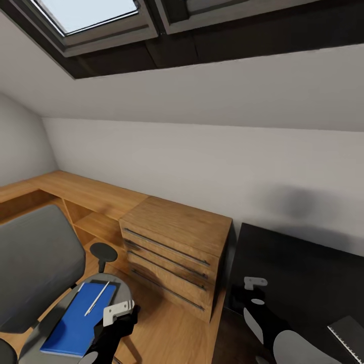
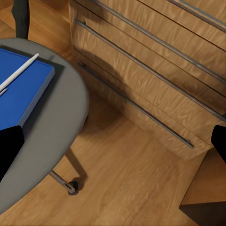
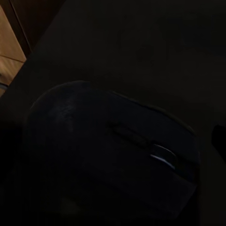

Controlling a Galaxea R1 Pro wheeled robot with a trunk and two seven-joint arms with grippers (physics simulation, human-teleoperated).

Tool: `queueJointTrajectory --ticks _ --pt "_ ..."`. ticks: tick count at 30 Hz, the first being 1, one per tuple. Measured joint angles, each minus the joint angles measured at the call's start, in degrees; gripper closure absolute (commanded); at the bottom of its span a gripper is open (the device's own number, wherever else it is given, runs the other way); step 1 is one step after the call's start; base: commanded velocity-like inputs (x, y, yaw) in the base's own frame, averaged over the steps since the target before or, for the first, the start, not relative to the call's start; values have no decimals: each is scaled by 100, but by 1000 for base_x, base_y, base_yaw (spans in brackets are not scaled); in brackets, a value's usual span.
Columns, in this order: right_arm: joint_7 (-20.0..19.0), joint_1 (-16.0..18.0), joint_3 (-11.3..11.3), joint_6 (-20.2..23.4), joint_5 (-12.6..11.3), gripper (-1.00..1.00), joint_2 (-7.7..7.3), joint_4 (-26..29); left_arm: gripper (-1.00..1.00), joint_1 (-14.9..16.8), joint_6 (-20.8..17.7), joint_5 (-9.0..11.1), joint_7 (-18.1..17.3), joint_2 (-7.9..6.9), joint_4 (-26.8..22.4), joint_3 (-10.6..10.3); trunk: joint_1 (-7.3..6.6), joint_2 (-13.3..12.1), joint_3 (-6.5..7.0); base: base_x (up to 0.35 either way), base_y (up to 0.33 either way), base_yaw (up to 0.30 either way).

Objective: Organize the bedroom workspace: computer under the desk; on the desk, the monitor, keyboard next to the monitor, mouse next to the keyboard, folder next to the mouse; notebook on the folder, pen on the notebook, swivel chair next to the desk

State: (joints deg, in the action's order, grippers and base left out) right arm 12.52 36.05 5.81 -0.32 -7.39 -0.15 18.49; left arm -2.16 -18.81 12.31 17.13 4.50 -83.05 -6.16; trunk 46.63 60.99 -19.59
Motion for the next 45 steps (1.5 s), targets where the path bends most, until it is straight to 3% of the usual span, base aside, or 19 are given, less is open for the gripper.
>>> queueJointTrajectory --ticks 5,10,11,41,45 --pt "1 -2 0 7 -3 -100 -1 89 -100 4 0 1 0 0 2 0 87 160 -72 0 0 0" --pt "3 -2 -2 7 0 -100 -1 88 -100 0 0 1 -6 0 2 0 88 161 -72 0 0 0" --pt "5 -2 -2 7 1 100 0 88 -100 0 0 1 -7 0 2 0 88 161 -72 0 0 0" --pt "-2 -1 -1 -30 6 100 2 69 -100 2 -9 1 -9 -2 9 0 88 161 -72 0 0 0" --pt "11 -5 -5 0 0 100 -5 46 -100 -2 -9 1 -15 -2 10 0 1 1 -2 0 0 0"
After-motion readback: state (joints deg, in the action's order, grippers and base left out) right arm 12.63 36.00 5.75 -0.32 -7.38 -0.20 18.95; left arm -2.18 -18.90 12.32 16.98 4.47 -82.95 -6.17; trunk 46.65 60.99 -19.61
